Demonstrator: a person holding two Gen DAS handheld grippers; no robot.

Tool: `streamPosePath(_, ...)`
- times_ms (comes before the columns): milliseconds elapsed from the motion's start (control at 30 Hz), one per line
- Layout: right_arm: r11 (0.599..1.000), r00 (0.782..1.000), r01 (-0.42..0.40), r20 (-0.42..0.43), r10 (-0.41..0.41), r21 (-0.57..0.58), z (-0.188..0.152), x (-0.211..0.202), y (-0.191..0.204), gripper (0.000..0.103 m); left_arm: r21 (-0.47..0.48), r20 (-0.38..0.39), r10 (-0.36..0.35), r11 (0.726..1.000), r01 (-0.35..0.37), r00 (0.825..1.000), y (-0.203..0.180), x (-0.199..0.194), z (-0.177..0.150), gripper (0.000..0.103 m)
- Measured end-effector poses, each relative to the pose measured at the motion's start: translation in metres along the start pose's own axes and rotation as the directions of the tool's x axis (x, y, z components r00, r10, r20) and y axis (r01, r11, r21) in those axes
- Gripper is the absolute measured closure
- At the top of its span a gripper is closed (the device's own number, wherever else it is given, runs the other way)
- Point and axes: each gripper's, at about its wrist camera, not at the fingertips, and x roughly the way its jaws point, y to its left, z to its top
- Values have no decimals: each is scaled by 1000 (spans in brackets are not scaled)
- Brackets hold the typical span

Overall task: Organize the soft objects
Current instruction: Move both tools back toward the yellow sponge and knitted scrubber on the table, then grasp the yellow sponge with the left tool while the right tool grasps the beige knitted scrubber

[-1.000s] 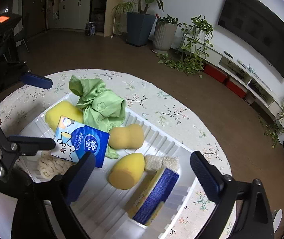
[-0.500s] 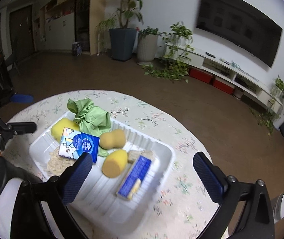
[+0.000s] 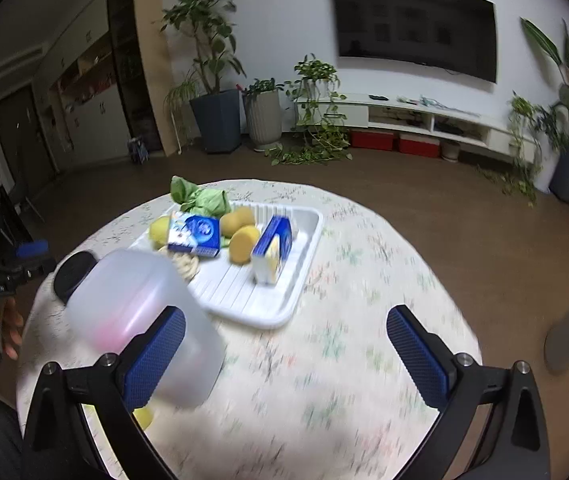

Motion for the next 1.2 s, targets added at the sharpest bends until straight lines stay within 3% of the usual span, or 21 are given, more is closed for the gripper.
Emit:
streamPosePath(100,999,1000,-9,5,9,34,-27,-20,5,0,-15,-6,-17,1000,17,1000,-9,-12,-26,0)
streamPosePath(267,999,999,-32,-24,33,39,-68,-35,31,0,-52,-28,-108,993,106,994,-35,-22,-69,0)
streamPosePath(533,998,996,-64,-69,63,-8,-125,-34,88,0,26,-59,-170,985,171,984,-91,-26,-108,0)
streamPosePath(733,998,993,-61,-101,57,-35,-147,-27,110,0,12,-66,-165,986,166,984,-98,-24,-117,0)
streamPosePath(1200,996,994,-20,-109,10,-92,-146,1,116,3,72,-106,-123,989,131,987,-120,7,-99,0)
